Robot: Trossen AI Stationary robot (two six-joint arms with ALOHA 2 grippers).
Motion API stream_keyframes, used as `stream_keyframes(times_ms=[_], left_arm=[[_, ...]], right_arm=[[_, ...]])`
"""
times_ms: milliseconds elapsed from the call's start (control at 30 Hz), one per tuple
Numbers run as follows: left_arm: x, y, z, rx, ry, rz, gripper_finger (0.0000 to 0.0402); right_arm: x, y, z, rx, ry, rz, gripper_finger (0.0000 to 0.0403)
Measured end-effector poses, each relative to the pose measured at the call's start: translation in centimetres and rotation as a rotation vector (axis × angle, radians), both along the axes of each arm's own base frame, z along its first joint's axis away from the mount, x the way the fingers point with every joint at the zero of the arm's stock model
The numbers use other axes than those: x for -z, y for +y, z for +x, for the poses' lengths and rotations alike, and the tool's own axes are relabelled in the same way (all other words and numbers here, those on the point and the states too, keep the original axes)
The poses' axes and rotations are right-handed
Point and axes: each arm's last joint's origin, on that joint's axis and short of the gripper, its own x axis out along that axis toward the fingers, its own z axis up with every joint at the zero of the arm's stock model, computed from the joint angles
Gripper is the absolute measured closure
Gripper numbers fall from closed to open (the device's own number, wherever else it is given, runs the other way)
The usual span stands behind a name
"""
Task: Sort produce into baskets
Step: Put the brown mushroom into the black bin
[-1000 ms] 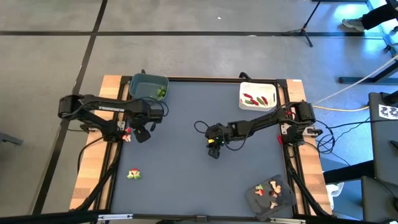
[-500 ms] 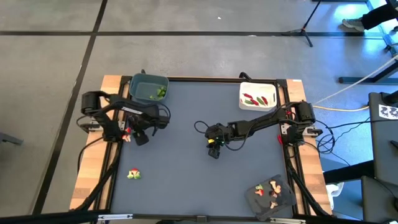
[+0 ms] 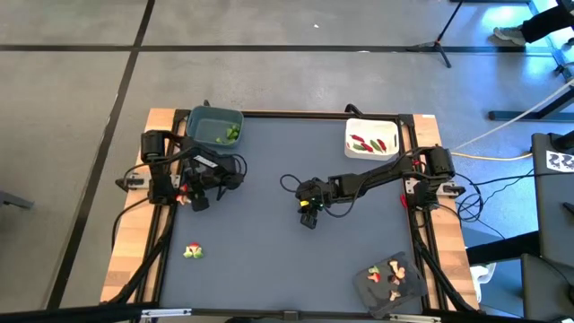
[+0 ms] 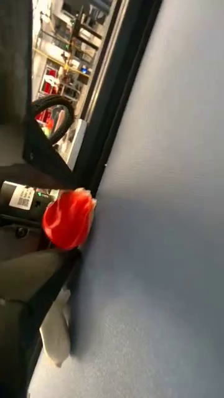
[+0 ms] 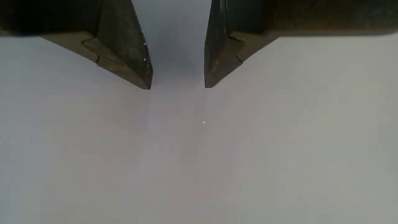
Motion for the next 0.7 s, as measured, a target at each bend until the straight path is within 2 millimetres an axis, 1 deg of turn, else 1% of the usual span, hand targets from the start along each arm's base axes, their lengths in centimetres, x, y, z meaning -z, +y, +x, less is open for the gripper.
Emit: stream_keyframes(times_ms=[233,367,500,700], left_arm=[[0.1,0.0,0.1,0.010,-0.020,-0.006,0.0327],[-0.2,0.1,0.3,0.022,-0.045,-0.008,0.0357],[-1.6,0.3,0.8,0.047,-0.107,0.031,0.0362],[-5.1,0.3,1.6,0.043,-0.253,0.108,0.0352]], right_arm=[[0.0,0.0,0.0,0.000,0.001,0.000,0.0251],[0.0,0.0,0.0,0.001,0.002,0.000,0.0251],[0.0,0.0,0.0,0.001,0.003,0.000,0.0251],[0.0,0.0,0.0,-0.001,0.004,0.005,0.0251]])
